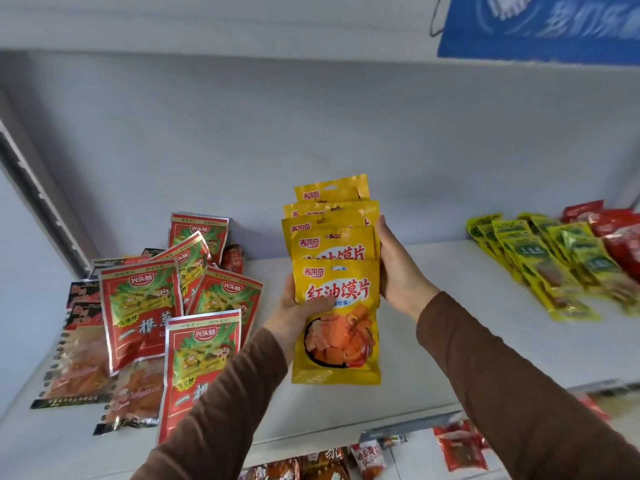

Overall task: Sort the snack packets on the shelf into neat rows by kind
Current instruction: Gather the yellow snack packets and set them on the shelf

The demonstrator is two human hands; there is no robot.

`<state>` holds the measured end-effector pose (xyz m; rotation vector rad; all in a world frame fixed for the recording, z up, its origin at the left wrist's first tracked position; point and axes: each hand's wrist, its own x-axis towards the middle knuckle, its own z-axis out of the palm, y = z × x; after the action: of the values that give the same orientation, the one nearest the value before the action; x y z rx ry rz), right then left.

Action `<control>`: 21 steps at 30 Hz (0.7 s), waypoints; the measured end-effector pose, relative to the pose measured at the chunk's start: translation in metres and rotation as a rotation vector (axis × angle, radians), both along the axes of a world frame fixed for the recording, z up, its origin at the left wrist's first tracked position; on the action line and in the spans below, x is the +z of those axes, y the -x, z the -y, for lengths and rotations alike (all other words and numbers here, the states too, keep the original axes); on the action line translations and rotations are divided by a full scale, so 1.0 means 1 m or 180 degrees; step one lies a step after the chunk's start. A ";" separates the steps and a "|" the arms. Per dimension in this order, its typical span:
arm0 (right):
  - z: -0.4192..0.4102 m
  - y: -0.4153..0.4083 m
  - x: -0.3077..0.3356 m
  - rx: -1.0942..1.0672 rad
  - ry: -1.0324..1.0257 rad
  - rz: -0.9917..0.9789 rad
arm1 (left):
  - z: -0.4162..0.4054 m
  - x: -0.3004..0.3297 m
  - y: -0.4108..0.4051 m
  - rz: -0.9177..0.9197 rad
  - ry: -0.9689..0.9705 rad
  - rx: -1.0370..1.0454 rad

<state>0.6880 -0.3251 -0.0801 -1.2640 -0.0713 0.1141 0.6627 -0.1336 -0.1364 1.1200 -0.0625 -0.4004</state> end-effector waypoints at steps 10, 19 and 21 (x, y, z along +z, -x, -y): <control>0.083 0.036 -0.030 -0.0026 0.0437 -0.0077 | 0.090 -0.004 0.005 0.0194 -0.0108 -0.0113; 0.256 0.022 -0.039 -0.0594 0.0674 -0.0599 | 0.270 -0.023 -0.009 0.0275 -0.0789 -0.0148; 0.290 0.010 -0.042 -0.0611 0.0748 -0.0739 | 0.306 -0.028 -0.016 0.0470 -0.1078 -0.0105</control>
<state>0.6784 -0.6156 -0.1221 -1.4766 0.2703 0.1047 0.6791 -0.4397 -0.1641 1.4837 -0.1473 -0.3652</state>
